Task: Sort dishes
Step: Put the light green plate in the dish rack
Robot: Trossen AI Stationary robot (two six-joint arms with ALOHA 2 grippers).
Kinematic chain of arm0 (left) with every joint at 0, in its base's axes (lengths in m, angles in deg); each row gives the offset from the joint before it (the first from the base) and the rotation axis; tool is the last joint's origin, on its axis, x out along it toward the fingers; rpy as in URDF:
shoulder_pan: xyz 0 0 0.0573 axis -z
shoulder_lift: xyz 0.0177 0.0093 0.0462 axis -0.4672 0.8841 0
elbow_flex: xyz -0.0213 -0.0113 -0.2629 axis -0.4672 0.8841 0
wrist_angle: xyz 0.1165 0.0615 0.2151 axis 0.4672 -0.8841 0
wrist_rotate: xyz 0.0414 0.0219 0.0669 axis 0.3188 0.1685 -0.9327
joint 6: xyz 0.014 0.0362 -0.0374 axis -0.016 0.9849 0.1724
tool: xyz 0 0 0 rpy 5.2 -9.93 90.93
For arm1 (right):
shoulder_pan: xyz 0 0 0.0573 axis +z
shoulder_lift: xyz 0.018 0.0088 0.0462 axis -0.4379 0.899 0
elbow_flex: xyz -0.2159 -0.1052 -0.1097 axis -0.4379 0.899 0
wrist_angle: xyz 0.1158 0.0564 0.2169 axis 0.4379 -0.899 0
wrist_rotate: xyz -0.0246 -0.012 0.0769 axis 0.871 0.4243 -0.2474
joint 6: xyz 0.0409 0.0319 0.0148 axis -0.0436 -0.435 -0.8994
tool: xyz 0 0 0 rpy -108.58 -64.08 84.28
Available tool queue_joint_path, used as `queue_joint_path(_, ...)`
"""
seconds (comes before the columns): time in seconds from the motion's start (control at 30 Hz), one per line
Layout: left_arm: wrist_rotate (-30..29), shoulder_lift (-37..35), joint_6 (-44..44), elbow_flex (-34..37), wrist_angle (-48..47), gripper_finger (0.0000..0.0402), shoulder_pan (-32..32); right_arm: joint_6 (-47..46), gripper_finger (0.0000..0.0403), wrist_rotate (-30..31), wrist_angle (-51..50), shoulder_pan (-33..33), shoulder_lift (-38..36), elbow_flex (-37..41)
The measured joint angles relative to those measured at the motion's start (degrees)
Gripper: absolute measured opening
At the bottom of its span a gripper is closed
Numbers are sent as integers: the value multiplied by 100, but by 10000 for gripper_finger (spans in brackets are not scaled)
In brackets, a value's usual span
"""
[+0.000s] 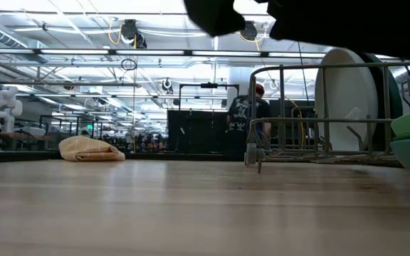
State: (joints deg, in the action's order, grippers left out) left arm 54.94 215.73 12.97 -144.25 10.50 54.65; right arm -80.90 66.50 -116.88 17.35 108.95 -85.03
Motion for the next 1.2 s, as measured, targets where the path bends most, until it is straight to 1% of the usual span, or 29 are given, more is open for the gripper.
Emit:
queue_joint_path(0.2,10,114,255,1,144,193,117,5,155,5,32,29,0,0)
queue_joint_path(0.5,-7,465,532,3,650,187,126,111,155,33,148,29,2,0)
queue_joint_path(0.63,10,463,552,3,684,160,103,105,155,33,146,29,2,2)
queue_joint_path(0.77,232,463,547,3,736,112,93,105,155,33,156,29,2,2)
queue_joint_path(0.87,239,494,548,3,802,75,93,107,155,33,158,29,2,2)
queue_joint_path(0.97,217,507,554,3,849,46,97,107,155,43,160,27,4,2)
queue_joint_path(1.07,268,567,566,-1,910,35,89,105,155,45,165,27,4,2)
queue_joint_path(1.2,281,631,562,-9,1013,33,84,102,155,46,166,27,4,4)
